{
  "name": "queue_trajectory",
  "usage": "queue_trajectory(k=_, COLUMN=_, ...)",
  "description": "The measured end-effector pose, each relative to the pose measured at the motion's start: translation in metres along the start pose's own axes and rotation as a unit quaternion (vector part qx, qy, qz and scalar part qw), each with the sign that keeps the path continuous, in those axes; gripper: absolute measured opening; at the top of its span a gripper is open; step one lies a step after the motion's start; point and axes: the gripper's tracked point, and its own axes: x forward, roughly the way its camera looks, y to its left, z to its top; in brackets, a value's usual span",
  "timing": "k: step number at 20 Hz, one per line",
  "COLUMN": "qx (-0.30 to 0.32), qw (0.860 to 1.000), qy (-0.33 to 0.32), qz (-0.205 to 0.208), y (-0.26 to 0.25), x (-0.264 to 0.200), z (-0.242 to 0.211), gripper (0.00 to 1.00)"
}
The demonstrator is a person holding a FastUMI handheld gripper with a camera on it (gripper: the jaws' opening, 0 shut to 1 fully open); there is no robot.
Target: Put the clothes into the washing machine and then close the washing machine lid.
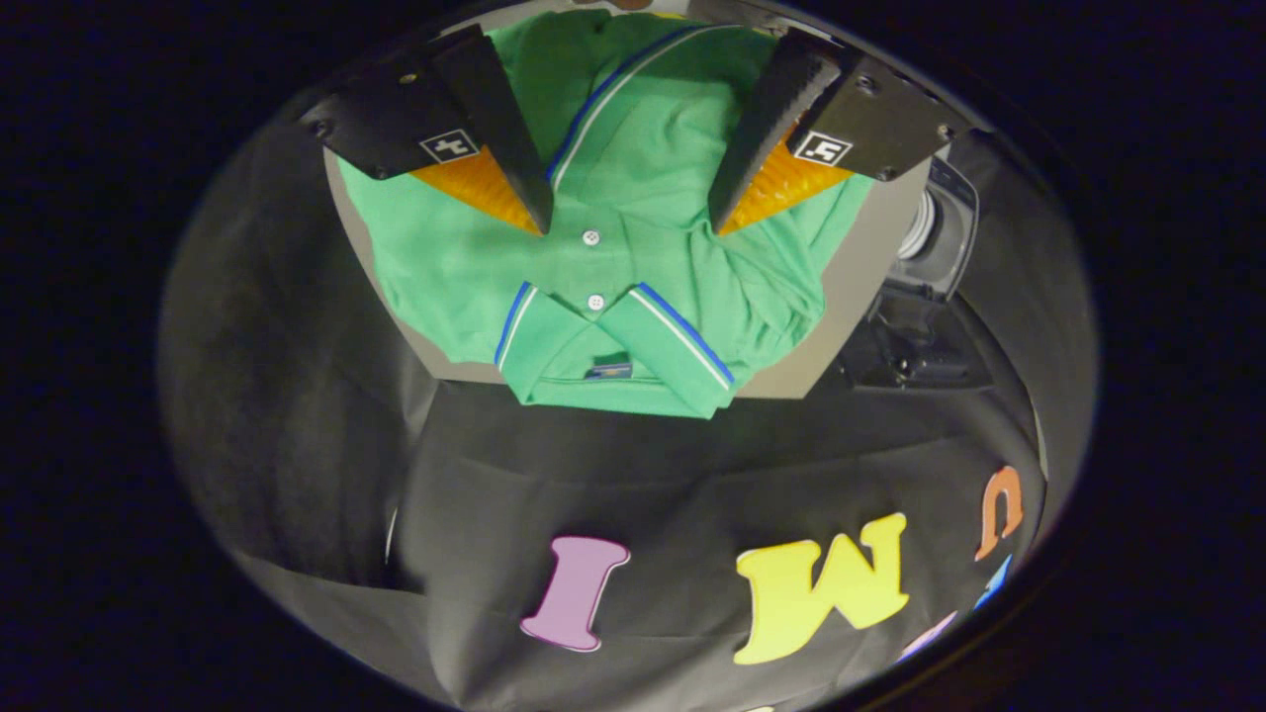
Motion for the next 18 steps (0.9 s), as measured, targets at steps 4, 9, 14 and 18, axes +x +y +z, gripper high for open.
queue_trajectory(k=4, qx=-0.003, qw=1.0, qy=0.021, qz=0.011, y=0.0, x=0.0, z=0.0, gripper=1.0)
queue_trajectory(k=9, qx=-0.004, qw=1.0, qy=0.008, qz=0.014, y=0.001, x=-0.001, z=-0.003, gripper=1.0)
queue_trajectory(k=14, qx=0.032, qw=0.998, qy=0.007, qz=0.048, y=0.015, x=-0.003, z=-0.002, gripper=0.45)
queue_trajectory(k=18, qx=0.046, qw=0.996, qy=0.015, qz=0.071, y=0.015, x=-0.005, z=0.0, gripper=0.08)
